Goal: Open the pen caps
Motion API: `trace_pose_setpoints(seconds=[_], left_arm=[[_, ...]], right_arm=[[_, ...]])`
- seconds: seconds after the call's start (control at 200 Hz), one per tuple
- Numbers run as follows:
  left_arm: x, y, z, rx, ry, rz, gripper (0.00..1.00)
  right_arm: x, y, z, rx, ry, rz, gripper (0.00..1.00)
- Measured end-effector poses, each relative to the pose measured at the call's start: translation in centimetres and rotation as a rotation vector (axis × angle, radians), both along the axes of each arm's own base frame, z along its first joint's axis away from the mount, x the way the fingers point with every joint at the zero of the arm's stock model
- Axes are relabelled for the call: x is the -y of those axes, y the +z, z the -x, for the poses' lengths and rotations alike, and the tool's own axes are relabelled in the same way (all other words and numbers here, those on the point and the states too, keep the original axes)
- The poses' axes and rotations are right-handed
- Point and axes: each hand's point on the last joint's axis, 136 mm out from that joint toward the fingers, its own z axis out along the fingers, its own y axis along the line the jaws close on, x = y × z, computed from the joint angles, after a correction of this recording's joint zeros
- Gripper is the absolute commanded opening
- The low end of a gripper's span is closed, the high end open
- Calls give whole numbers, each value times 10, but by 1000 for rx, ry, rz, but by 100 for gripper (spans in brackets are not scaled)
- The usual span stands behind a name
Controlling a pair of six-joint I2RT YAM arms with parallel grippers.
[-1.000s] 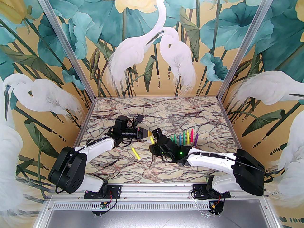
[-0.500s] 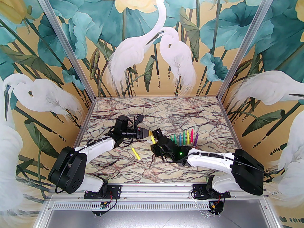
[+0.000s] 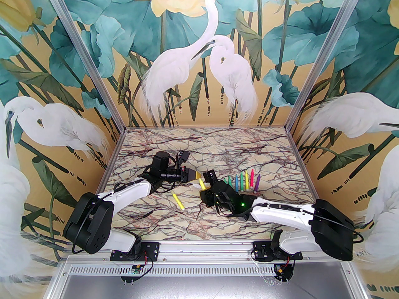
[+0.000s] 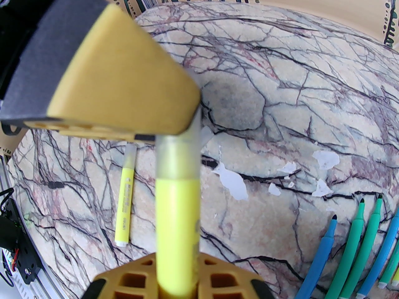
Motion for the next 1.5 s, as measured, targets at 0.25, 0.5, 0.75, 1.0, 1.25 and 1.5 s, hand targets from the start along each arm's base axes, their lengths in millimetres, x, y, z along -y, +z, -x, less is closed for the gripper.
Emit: trace_pose_setpoints(seconds=[0.25, 0.5, 0.75, 1.0, 1.25, 1.5], left_arm=[[-27, 2, -36, 28, 161, -25, 0], [-32, 6, -49, 53, 199, -125, 0], [-33, -14, -48, 56, 204, -352, 0], [-35, -53, -44, 16, 176, -585, 0], [-41, -89, -41, -23, 144, -773, 0], [-47, -109, -37, -48, 122, -872, 0]], right_arm=[[21, -32, 16, -68, 11, 94, 3], [29, -27, 11, -59, -49, 95, 4], [49, -32, 0, -46, -159, 157, 5], [55, -41, -15, -47, -244, 231, 6], [63, -61, -22, -72, -288, 294, 6], [67, -77, -26, -97, -308, 327, 8]])
